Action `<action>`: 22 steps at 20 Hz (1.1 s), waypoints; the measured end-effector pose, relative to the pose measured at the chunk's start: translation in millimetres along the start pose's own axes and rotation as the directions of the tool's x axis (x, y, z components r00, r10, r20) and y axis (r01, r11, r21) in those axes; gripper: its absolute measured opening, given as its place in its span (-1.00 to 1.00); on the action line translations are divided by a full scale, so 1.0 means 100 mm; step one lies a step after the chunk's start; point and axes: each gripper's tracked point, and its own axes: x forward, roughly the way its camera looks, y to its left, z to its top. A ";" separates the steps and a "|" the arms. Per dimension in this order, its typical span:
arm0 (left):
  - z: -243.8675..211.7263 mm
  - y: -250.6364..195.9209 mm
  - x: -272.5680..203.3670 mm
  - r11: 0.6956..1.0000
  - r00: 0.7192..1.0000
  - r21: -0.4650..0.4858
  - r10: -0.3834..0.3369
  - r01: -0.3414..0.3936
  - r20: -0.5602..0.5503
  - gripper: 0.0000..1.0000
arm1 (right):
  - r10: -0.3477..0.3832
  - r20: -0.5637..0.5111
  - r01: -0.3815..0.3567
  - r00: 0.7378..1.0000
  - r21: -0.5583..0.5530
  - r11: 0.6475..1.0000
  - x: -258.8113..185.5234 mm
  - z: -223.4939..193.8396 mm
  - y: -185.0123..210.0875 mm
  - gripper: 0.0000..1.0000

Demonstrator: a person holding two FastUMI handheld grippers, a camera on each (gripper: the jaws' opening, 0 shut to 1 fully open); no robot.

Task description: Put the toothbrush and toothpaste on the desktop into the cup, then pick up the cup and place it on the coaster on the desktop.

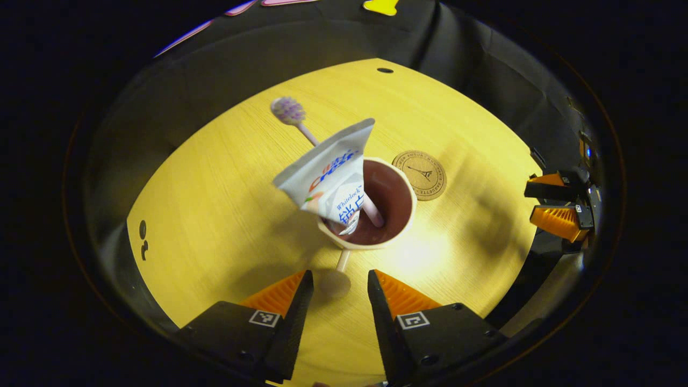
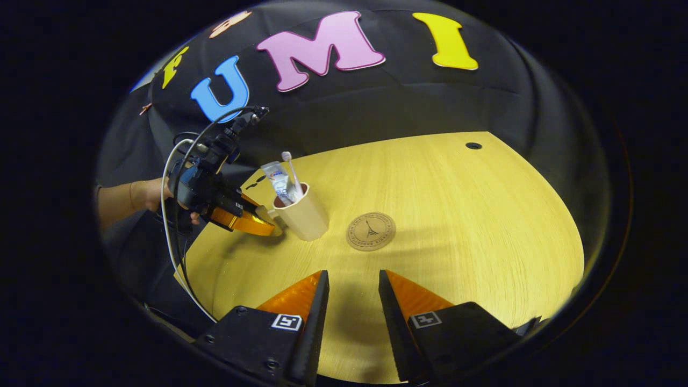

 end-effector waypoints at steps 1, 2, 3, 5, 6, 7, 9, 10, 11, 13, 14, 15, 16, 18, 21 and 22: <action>0.02 0.01 0.05 1.000 1.000 0.015 0.004 -0.004 -0.015 0.27 | -0.012 0.000 0.012 1.000 0.008 1.000 -0.03 -0.01 -0.05 0.16; 0.05 0.02 0.09 1.000 1.000 0.025 0.006 -0.006 -0.026 0.22 | -0.023 0.000 0.023 1.000 0.018 1.000 -0.05 -0.03 -0.09 0.16; 0.08 0.03 0.13 1.000 0.999 0.030 0.005 -0.004 -0.036 0.14 | -0.032 0.000 0.032 0.999 0.028 0.999 -0.08 -0.06 -0.13 0.16; 0.11 0.04 0.19 0.999 0.999 0.033 0.000 0.002 -0.047 0.21 | -0.052 0.001 0.052 0.999 0.044 0.998 -0.13 -0.09 -0.20 0.16; 0.10 0.04 0.21 0.999 0.998 0.034 -0.005 0.007 -0.060 0.20 | -0.060 0.001 0.060 0.998 0.052 0.997 -0.14 -0.10 -0.22 0.16; 0.09 0.03 0.24 0.999 0.997 0.036 -0.011 0.014 -0.071 0.19 | -0.068 0.002 0.068 0.998 0.059 0.996 -0.15 -0.11 -0.24 0.16; 0.08 0.02 0.28 0.999 0.996 0.042 -0.021 0.025 -0.082 0.08 | -0.080 0.000 0.080 0.997 0.069 0.994 -0.18 -0.14 -0.29 0.16; 0.07 0.03 0.28 0.999 0.996 0.047 -0.019 0.023 -0.084 -0.09 | -0.086 -0.002 0.085 0.996 0.072 0.994 -0.18 -0.15 -0.31 0.16; 0.07 0.03 0.30 0.999 0.997 0.047 -0.017 0.020 -0.077 -0.27 | -0.089 -0.004 0.089 0.996 0.074 0.993 -0.20 -0.17 -0.32 0.16; 0.08 0.02 0.28 0.999 0.997 0.049 -0.021 0.024 -0.076 -0.36 | -0.091 -0.010 0.091 0.996 0.079 0.993 -0.20 -0.19 -0.33 0.16; 0.08 0.01 0.28 0.999 0.997 0.049 -0.021 0.024 -0.069 -0.39 | -0.090 -0.012 0.091 0.996 0.080 0.993 -0.19 -0.20 -0.32 0.16; 0.08 0.01 0.29 0.999 0.998 0.046 -0.019 0.022 -0.067 -0.41 | -0.089 -0.014 0.090 0.996 0.080 0.993 -0.20 -0.20 -0.33 0.16; 0.09 0.00 0.29 0.999 0.998 0.041 -0.016 0.019 -0.058 -0.34 | -0.088 -0.014 0.089 0.996 0.079 0.993 -0.20 -0.19 -0.33 0.16; 0.09 0.00 0.31 0.999 0.999 0.032 -0.003 0.004 -0.040 -0.46 | -0.084 -0.016 0.085 0.996 0.075 0.994 -0.20 -0.19 -0.33 0.16; 0.09 -0.02 0.31 1.000 1.000 0.031 0.005 -0.005 -0.027 -0.48 | -0.078 -0.018 0.079 0.997 0.072 0.994 -0.19 -0.17 -0.34 0.16; 0.11 -0.02 0.26 0.999 1.000 0.039 0.001 0.000 -0.020 -0.49 | -0.077 -0.018 0.078 0.997 0.072 0.994 -0.20 -0.17 -0.35 0.16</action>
